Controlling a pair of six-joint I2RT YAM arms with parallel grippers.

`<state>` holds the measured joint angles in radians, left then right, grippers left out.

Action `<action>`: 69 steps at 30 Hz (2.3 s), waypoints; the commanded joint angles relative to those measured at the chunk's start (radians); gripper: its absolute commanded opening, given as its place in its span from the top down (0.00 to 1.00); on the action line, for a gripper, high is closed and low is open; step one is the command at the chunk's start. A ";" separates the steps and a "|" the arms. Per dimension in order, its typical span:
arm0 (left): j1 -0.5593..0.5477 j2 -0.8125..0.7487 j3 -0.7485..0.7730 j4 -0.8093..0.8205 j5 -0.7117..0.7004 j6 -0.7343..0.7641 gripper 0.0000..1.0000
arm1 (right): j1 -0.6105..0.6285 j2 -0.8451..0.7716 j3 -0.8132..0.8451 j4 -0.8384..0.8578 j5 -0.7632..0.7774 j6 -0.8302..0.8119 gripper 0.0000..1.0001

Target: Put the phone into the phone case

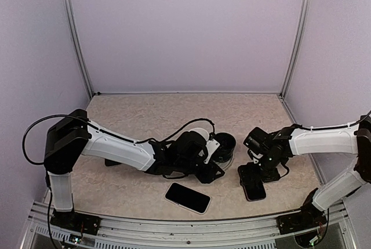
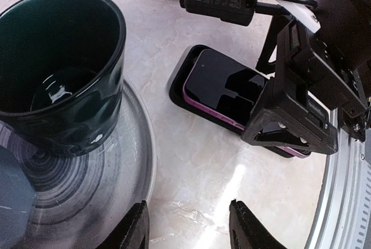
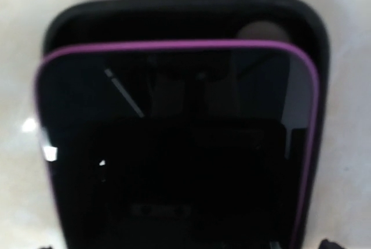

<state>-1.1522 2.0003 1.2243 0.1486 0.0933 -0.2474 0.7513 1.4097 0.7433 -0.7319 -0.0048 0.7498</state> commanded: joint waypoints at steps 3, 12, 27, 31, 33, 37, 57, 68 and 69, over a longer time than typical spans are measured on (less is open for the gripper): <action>0.014 -0.052 -0.017 0.027 -0.007 -0.024 0.52 | 0.014 0.074 -0.011 0.013 0.075 -0.004 0.01; 0.040 -0.131 -0.071 0.041 -0.056 -0.083 0.52 | 0.047 0.145 0.000 0.015 0.132 -0.008 0.12; 0.038 -0.153 -0.065 0.055 -0.048 -0.112 0.52 | 0.051 -0.035 -0.045 0.063 0.159 0.030 0.57; 0.039 -0.160 -0.074 0.086 -0.047 -0.134 0.52 | 0.052 -0.137 -0.076 0.121 0.158 0.026 0.59; 0.043 -0.163 -0.083 0.123 -0.051 -0.169 0.52 | 0.060 -0.189 -0.090 0.157 0.156 0.018 0.62; 0.048 -0.194 -0.121 0.248 -0.062 -0.251 0.40 | 0.094 -0.292 -0.112 0.219 0.176 0.006 0.64; 0.053 -0.019 -0.062 0.432 -0.033 -0.441 0.09 | 0.269 -0.315 -0.047 0.430 0.234 -0.130 0.65; 0.061 -0.022 -0.103 0.451 -0.007 -0.474 0.43 | 0.276 -0.264 0.002 0.468 0.223 -0.168 0.65; 0.064 -0.016 -0.102 0.455 0.003 -0.476 0.48 | 0.276 -0.257 0.008 0.470 0.219 -0.177 0.66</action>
<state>-1.1000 1.9762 1.1339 0.5751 0.0761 -0.7177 1.0161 1.1519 0.6998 -0.3302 0.2070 0.6029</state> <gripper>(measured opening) 0.599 0.732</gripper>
